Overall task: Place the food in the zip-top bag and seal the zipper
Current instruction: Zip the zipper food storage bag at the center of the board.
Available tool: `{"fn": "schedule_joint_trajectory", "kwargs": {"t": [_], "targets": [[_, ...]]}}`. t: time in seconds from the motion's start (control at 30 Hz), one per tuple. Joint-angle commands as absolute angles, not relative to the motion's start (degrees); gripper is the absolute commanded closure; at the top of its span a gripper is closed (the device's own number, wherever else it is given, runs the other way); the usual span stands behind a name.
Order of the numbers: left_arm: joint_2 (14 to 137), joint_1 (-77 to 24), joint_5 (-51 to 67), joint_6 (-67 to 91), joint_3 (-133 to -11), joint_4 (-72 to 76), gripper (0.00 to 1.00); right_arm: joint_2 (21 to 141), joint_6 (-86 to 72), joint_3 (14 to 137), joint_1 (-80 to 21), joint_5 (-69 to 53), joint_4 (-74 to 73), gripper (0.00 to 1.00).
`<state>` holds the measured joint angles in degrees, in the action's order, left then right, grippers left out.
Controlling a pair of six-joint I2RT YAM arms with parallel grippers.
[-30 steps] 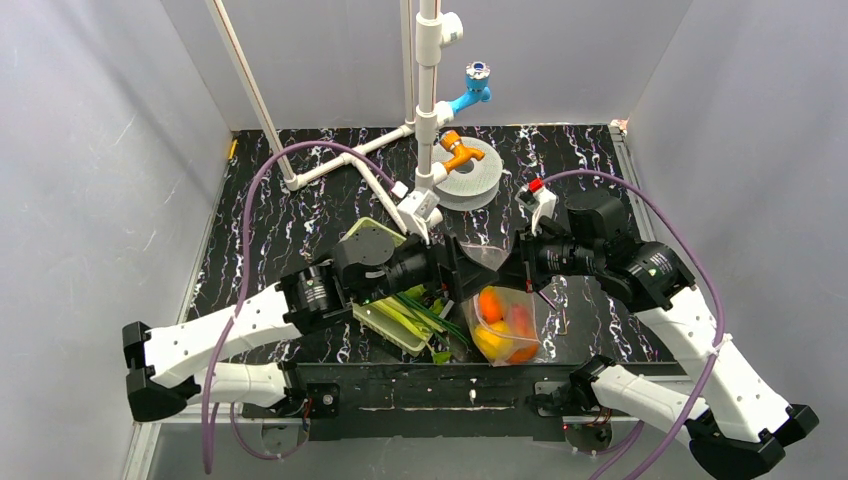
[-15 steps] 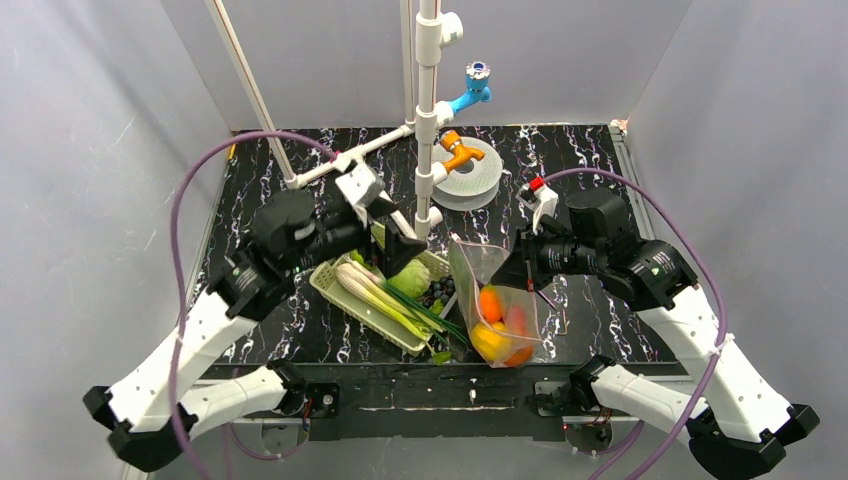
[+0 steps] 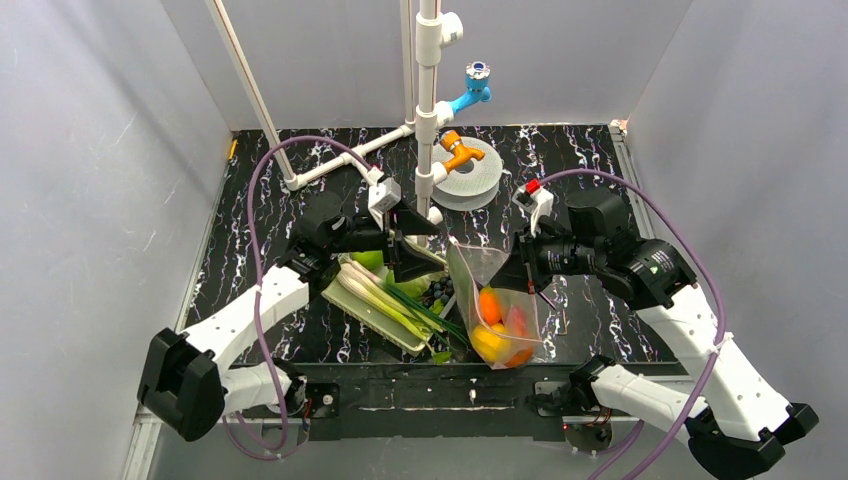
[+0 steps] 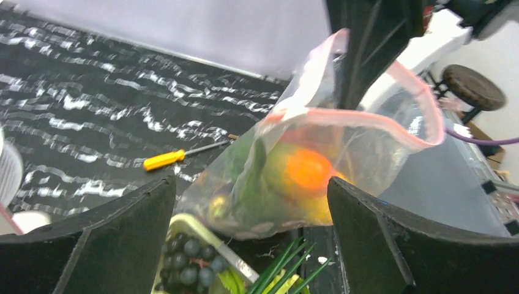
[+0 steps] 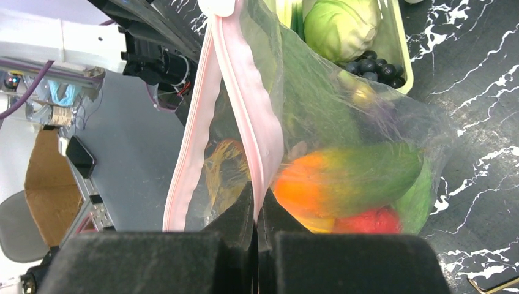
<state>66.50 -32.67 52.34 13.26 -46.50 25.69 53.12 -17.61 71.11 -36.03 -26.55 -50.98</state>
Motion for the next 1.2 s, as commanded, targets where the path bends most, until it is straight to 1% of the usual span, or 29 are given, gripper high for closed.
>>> {"fn": "schedule_joint_trajectory", "kwargs": {"t": [0.0,0.17,0.27,0.43,0.57,0.7,0.77,0.87,0.97,1.03,1.1,1.17], "targets": [[68.9,-31.8,62.0,25.3,-46.5,47.6,0.10,53.7,-14.4,74.0,-36.2,-31.0,-50.9,0.99],[73.7,-31.7,65.0,24.1,-47.9,44.4,0.18,54.1,-13.9,74.1,-36.2,-34.2,-50.8,0.99],[76.1,-31.7,65.5,34.2,-46.0,58.4,0.19,54.3,-13.7,74.3,-36.2,-35.7,-50.6,0.99],[78.8,-32.1,65.2,38.1,-45.7,62.8,0.18,55.0,-13.2,74.7,-36.2,-37.0,-50.9,0.99],[82.4,-32.3,66.3,47.4,-45.9,73.3,0.25,55.2,-12.9,75.1,-36.2,-37.0,-51.4,0.99],[84.6,-32.7,67.5,49.2,-46.7,74.5,0.39,55.1,-13.3,75.3,-36.2,-35.9,-50.8,0.99],[85.2,-32.9,68.7,49.7,-47.2,74.8,0.51,55.4,-13.5,75.6,-36.2,-35.1,-50.7,0.99],[85.9,-33.0,69.7,52.1,-47.9,77.0,0.65,56.0,-13.6,76.1,-36.2,-33.5,-50.8,0.98],[85.9,-33.0,70.3,53.1,-48.3,78.2,0.80,56.8,-13.6,77.5,-36.2,-31.2,-51.7,0.95],[85.9,-33.0,69.9,53.1,-48.3,78.4,0.92,57.2,-13.5,78.8,-36.3,-29.7,-52.4,0.91],[85.7,-33.0,69.5,53.2,-48.2,78.8,0.98,58.0,-13.3,80.1,-36.3,-28.8,-53.0,0.89],[85.3,-33.0,68.4,53.5,-48.1,79.1,1.00,58.8,-13.1,81.1,-36.4,-28.1,-53.8,0.85]]}}
